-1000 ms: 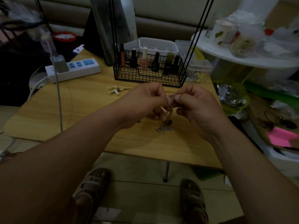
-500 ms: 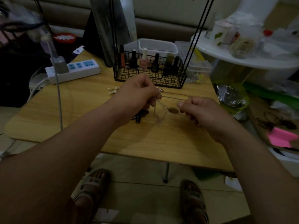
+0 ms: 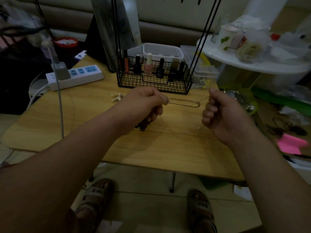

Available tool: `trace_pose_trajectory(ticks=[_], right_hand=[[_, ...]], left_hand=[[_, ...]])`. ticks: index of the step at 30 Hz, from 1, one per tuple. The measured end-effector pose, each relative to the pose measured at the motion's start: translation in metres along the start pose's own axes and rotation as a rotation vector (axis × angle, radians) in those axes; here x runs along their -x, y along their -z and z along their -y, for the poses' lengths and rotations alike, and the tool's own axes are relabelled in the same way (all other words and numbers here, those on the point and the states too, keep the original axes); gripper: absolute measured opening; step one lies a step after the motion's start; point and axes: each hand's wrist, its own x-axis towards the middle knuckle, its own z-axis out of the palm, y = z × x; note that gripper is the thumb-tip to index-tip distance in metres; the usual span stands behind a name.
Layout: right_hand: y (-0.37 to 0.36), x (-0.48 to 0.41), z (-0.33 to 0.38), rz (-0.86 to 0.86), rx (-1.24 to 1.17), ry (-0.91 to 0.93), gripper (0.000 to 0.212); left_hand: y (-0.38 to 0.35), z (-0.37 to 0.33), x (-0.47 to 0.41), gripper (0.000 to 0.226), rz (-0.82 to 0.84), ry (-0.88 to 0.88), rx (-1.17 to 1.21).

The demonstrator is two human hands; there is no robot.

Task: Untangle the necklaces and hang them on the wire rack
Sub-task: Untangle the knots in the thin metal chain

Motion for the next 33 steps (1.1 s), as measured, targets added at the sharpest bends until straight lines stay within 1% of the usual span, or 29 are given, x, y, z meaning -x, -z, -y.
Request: trace_pose_trajectory(ticks=[2,4,5,6,10,14,15,16,17,19,20,21,22,24,26,28,29,31,33], right_hand=[[-0.003,0.001,-0.002,0.018,0.286,0.078,0.030],[-0.006,0.004,-0.007,-0.001,0.673,0.198,0.029],[-0.008,0.005,-0.010,-0.012,0.815,0.255,0.027],[-0.010,0.006,-0.013,-0.025,0.891,0.295,0.025],[-0.011,0.005,-0.011,-0.095,0.903,0.309,0.018],[-0.004,0.004,-0.010,-0.112,0.975,0.293,0.011],[-0.004,0.005,-0.012,-0.100,0.995,0.318,0.017],[-0.005,0.007,-0.014,-0.064,0.995,0.350,0.026],[-0.007,0.010,-0.015,0.016,0.953,0.383,0.036],[-0.016,0.015,-0.017,0.283,0.765,0.384,0.052],[-0.019,0.015,-0.020,0.411,0.664,0.347,0.056],[-0.022,0.014,-0.023,0.490,0.591,0.301,0.053],[-0.025,0.014,-0.025,0.527,0.553,0.267,0.046],[-0.027,0.013,-0.026,0.543,0.500,0.212,0.030],[-0.025,0.012,-0.025,0.533,0.427,0.119,0.024],[-0.022,0.012,-0.020,0.460,0.368,0.048,0.023],[-0.020,0.010,-0.018,0.405,0.340,0.037,0.024],[-0.016,0.006,-0.013,0.311,0.281,0.058,0.025],[-0.012,0.002,-0.009,0.244,0.245,0.099,0.028]], left_hand=[[-0.002,0.000,0.000,0.016,0.042,0.012,0.025],[-0.004,0.000,0.000,0.021,0.077,0.013,0.066],[-0.005,-0.001,0.000,0.023,0.097,0.018,0.098],[-0.006,-0.002,0.000,0.026,0.119,0.028,0.146],[-0.005,-0.004,-0.001,0.033,0.213,0.113,0.433],[-0.001,-0.004,0.000,0.042,0.312,0.108,0.500],[-0.002,-0.005,0.000,0.044,0.326,0.106,0.499],[-0.002,-0.006,0.001,0.044,0.335,0.102,0.493],[-0.003,-0.006,0.002,0.045,0.345,0.095,0.481],[-0.005,-0.006,0.002,0.046,0.372,0.071,0.453],[-0.006,-0.006,0.002,0.046,0.384,0.060,0.448],[-0.007,-0.007,0.002,0.045,0.387,0.052,0.451],[-0.008,-0.007,0.002,0.043,0.388,0.047,0.453],[-0.007,-0.006,0.004,0.040,0.379,0.040,0.432],[-0.004,-0.006,0.005,0.038,0.363,0.030,0.398],[-0.001,-0.005,0.005,0.036,0.312,0.008,0.340],[0.000,-0.005,0.005,0.034,0.258,-0.004,0.282],[0.001,-0.007,0.006,0.032,0.140,-0.002,0.107],[0.001,-0.007,0.006,0.028,0.101,0.013,-0.043]])
